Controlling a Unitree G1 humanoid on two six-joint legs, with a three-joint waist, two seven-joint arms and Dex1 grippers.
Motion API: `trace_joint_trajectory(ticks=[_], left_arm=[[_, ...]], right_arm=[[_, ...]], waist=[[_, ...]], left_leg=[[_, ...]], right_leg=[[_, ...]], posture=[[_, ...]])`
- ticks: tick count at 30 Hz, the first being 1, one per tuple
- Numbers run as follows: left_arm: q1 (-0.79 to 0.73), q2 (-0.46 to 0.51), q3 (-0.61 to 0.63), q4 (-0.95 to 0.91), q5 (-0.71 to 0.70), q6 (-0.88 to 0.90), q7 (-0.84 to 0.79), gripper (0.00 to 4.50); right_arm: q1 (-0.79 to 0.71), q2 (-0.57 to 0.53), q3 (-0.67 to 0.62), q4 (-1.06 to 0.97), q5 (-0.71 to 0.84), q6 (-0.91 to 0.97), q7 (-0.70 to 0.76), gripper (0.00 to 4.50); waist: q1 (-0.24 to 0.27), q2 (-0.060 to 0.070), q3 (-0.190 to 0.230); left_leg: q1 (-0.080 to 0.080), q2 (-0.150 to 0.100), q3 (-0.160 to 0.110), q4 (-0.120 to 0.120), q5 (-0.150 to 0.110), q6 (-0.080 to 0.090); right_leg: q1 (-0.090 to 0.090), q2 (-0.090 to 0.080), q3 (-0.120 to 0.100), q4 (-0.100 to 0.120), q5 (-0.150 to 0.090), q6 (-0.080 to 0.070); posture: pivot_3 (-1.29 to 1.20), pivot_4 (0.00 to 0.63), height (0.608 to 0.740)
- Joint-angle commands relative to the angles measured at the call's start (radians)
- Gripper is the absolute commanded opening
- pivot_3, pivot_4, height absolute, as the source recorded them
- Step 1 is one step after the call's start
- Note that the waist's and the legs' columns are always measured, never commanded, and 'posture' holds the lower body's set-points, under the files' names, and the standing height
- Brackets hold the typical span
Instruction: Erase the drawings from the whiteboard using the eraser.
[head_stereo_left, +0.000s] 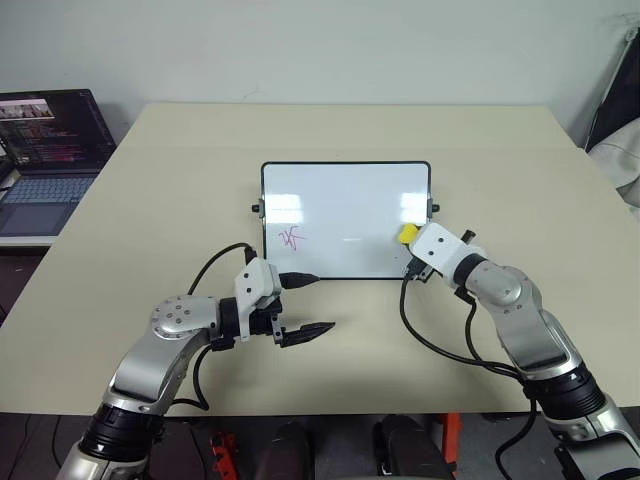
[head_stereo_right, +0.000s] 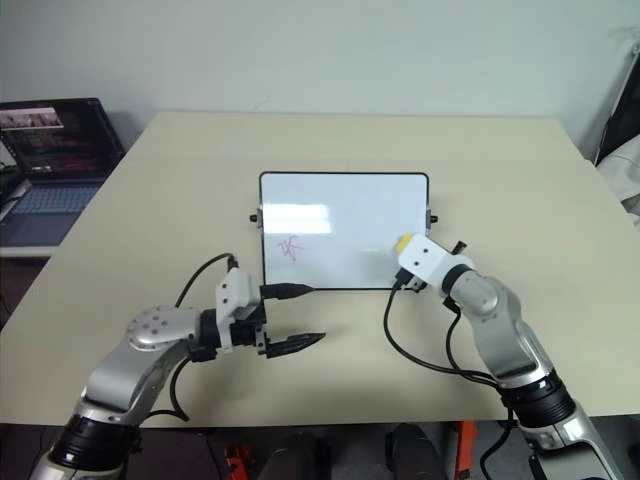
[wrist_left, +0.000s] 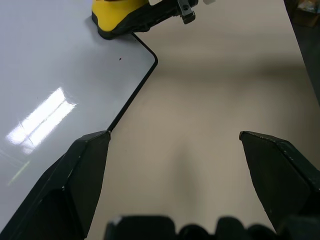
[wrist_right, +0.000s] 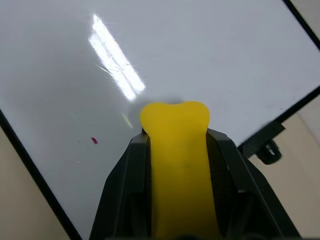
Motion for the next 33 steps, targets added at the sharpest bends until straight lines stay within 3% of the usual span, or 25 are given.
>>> trace_joint_trajectory(ticks=[1,5,12,18,24,33], left_arm=[[-0.008,-0.001,0.011,-0.014,-0.014,-0.005,-0.006,4.5],[-0.005,-0.001,0.012,-0.01,-0.013,-0.009,-0.007,4.5],[0.005,0.0,0.013,-0.01,-0.014,-0.012,-0.01,4.5],[0.017,-0.008,0.028,-0.002,-0.014,-0.019,0.008,4.5],[0.046,-0.043,0.128,-0.012,-0.046,0.014,0.117,4.5],[0.248,-0.057,0.343,-0.14,-0.117,0.081,0.273,4.5]], right_arm=[[0.041,-0.023,0.037,-0.029,0.025,0.061,0.086,1.14],[0.057,-0.047,0.054,-0.044,0.016,0.057,0.115,1.14],[-0.008,-0.008,-0.017,0.031,-0.039,-0.025,-0.057,1.14],[0.015,0.032,-0.039,-0.003,0.021,-0.016,-0.037,1.14],[0.044,0.14,-0.178,-0.094,0.244,-0.018,0.006,1.14],[0.123,0.071,-0.155,-0.147,0.428,-0.056,0.198,1.14]], waist=[[0.0,0.0,0.0],[-0.001,0.0,0.0],[0.0,0.0,0.0],[-0.001,0.0,0.0],[-0.002,0.0,0.0],[-0.001,0.0,0.0]], left_leg=[[0.0,0.0,0.0,0.0,0.0,0.0],[0.001,0.0,0.0,0.0,0.0,0.0],[0.005,0.0,0.001,0.0,0.0,0.0],[0.005,0.0,0.001,0.0,0.0,0.0],[0.004,0.001,0.0,-0.001,0.0,0.0],[0.0,0.001,-0.001,-0.001,0.0,0.0]], right_leg=[[0.0,0.0,0.0,0.0,0.0,0.0],[0.001,0.0,0.0,0.001,0.0,0.0],[0.003,0.0,0.001,0.001,0.0,0.0],[0.004,0.0,0.001,0.001,0.0,0.0],[0.002,0.0,0.001,0.001,0.0,0.0],[-0.001,-0.002,0.0,-0.001,0.0,0.0]], posture=[[0.0,0.15,0.74],[0.0,0.15,0.74],[0.0,0.15,0.74],[0.0,0.15,0.74],[0.0,0.15,0.74],[0.0,0.15,0.74]])
